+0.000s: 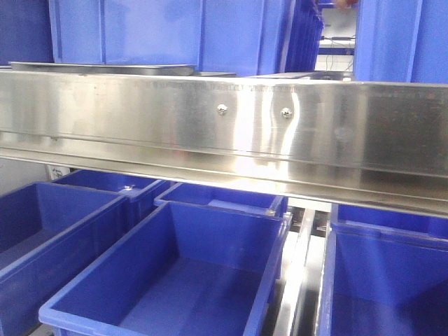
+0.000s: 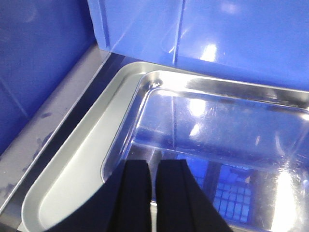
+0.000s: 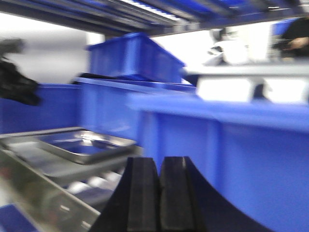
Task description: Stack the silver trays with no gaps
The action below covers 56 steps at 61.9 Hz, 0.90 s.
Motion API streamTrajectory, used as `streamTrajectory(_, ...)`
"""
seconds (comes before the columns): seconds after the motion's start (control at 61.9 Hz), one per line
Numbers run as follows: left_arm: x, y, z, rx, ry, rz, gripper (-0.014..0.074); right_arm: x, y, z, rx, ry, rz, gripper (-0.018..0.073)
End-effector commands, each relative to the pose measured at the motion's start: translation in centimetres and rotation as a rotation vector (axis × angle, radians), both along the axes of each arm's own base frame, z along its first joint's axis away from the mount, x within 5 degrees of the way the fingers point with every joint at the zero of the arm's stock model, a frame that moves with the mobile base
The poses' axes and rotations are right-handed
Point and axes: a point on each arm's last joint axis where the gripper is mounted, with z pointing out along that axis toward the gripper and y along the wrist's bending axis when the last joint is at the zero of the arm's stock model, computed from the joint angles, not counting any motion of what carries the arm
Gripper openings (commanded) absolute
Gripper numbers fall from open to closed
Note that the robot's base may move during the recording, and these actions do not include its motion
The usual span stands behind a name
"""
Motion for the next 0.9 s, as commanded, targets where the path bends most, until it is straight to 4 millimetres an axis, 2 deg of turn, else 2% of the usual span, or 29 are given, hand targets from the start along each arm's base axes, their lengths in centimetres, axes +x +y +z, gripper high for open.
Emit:
streamTrajectory(0.0,-0.2,0.1,0.8,-0.001,-0.035,-0.006,0.0025,-0.2,-0.2,-1.4,-0.001,-0.008,-0.034,-0.0078)
streamTrajectory(0.21,-0.2,0.1,0.8,-0.001,-0.035,-0.006,0.0025,-0.5,-0.8,-5.4,-0.006,0.019,-0.123,-0.0078)
streamTrajectory(0.436,-0.2,0.1,0.9,0.003,-0.040,-0.008,0.0025,-0.4,-1.4,-5.9,-0.010,0.078,-0.198,-0.0078)
streamTrajectory(0.759,-0.2,0.1,0.9,0.005,-0.042,-0.009,0.0025,-0.4,-1.4,-5.9,-0.010,0.083,-0.202,-0.0078)
streamTrajectory(0.888,-0.2,0.1,0.9,0.005,-0.042,-0.009,0.0025,-0.3,-1.8,-6.6,-0.006,0.161,-0.246,-0.0078)
